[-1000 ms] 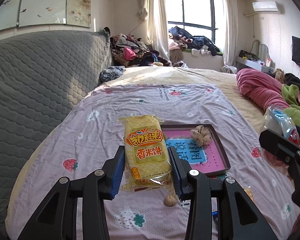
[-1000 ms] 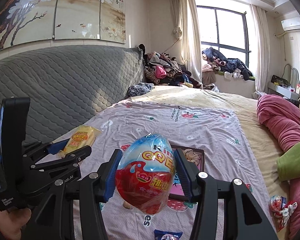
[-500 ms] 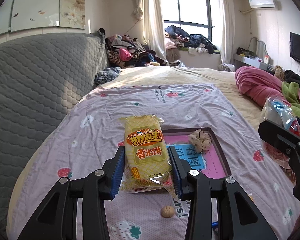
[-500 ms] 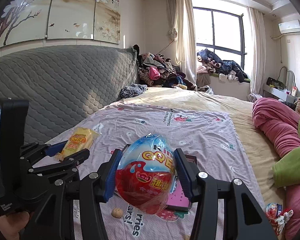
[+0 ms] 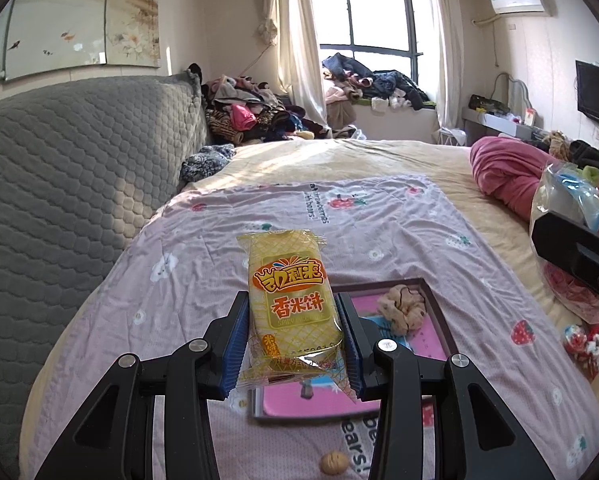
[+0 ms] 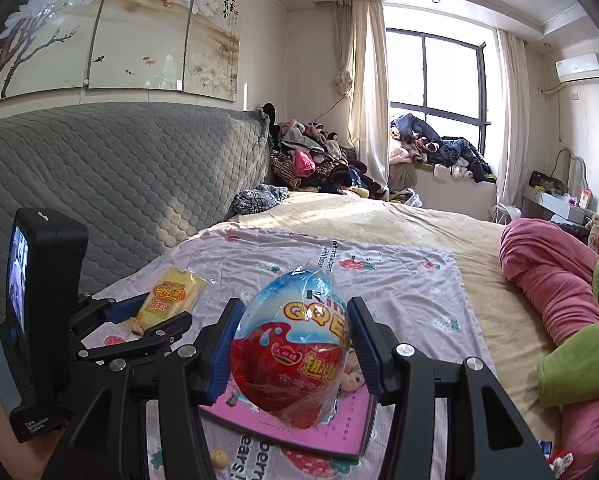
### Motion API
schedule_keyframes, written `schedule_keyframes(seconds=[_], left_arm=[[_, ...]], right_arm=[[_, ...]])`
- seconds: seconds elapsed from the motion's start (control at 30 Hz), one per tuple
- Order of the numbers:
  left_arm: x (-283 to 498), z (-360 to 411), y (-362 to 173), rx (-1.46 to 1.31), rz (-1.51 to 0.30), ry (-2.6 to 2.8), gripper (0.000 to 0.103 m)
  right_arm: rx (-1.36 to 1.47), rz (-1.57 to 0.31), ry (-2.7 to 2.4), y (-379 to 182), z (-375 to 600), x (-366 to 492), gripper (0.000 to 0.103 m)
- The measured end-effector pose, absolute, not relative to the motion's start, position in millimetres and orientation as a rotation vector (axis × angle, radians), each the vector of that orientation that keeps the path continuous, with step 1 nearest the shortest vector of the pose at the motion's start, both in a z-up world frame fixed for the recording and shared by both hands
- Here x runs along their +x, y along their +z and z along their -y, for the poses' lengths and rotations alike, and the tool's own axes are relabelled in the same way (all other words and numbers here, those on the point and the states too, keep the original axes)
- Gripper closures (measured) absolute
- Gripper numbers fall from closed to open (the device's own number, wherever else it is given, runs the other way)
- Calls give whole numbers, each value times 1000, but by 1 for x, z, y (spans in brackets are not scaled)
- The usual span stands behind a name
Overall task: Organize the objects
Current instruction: 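Carry the cake packet and egg candy over the tray with both tools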
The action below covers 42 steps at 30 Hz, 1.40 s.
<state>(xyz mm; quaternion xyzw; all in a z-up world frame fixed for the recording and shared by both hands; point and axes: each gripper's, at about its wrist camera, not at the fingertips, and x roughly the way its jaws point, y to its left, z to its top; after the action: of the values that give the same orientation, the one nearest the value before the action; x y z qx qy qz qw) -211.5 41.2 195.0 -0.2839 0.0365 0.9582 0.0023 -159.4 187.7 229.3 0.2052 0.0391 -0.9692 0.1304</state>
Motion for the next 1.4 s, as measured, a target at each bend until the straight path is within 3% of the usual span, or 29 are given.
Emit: schedule_keyframes(seconds=[0.63,1.4], left_arm=[[-290,-45,101,-1029,-94,2949,60],[-334,-36,-4,-1347,-150,2825,60]], right_arm=[[822,-74,-2773,131,-193,-237,50],[1212,-239,-2622,18,-159,-300,50]])
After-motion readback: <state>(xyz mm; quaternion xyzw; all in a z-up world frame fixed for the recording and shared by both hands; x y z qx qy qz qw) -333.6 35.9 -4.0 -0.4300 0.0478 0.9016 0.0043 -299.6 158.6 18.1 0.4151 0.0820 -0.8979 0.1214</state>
